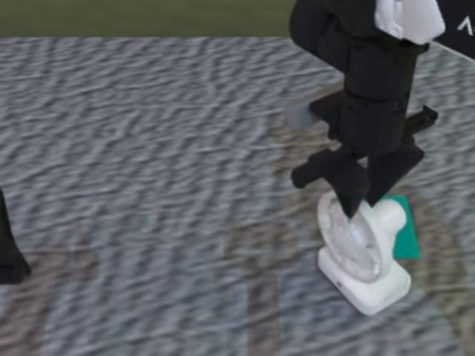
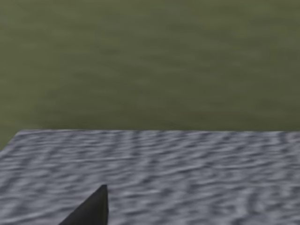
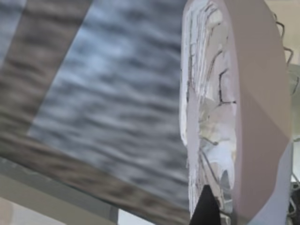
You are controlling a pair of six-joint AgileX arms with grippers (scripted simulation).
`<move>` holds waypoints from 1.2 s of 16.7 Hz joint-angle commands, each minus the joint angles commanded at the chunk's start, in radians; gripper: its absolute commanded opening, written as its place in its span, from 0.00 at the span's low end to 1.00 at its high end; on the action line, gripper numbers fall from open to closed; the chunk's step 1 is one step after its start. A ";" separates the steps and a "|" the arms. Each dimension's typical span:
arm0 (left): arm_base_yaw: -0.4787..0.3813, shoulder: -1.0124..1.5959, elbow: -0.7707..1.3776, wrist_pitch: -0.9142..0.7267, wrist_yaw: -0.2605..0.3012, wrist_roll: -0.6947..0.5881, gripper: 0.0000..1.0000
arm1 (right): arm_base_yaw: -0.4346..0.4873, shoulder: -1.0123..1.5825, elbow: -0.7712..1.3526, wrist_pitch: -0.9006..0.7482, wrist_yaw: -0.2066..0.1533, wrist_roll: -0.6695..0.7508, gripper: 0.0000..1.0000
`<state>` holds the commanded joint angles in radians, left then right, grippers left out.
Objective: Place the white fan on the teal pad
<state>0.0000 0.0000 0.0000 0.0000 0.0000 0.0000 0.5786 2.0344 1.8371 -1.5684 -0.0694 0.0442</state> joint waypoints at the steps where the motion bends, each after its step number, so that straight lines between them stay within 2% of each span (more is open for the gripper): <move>1: 0.000 0.000 0.000 0.000 0.000 0.000 1.00 | -0.017 -0.005 -0.004 -0.002 0.000 -0.114 0.00; 7: 0.000 0.000 0.000 0.000 0.000 0.000 1.00 | -0.115 -0.037 -0.019 0.023 0.022 -0.765 0.00; 11: 0.000 0.000 0.000 0.000 0.000 0.000 1.00 | -0.168 -0.063 -0.021 0.065 0.044 -1.078 0.00; 15: 0.000 0.000 0.000 0.000 0.000 0.000 1.00 | -0.198 -0.081 -0.018 0.098 0.060 -1.225 0.00; 20: 0.000 0.000 0.000 0.000 0.000 0.000 1.00 | -0.200 -0.083 -0.018 0.101 0.061 -1.235 0.00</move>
<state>0.0000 0.0000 0.0000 0.0000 0.0000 0.0000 0.3788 1.9519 1.8193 -1.4675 -0.0085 -1.1907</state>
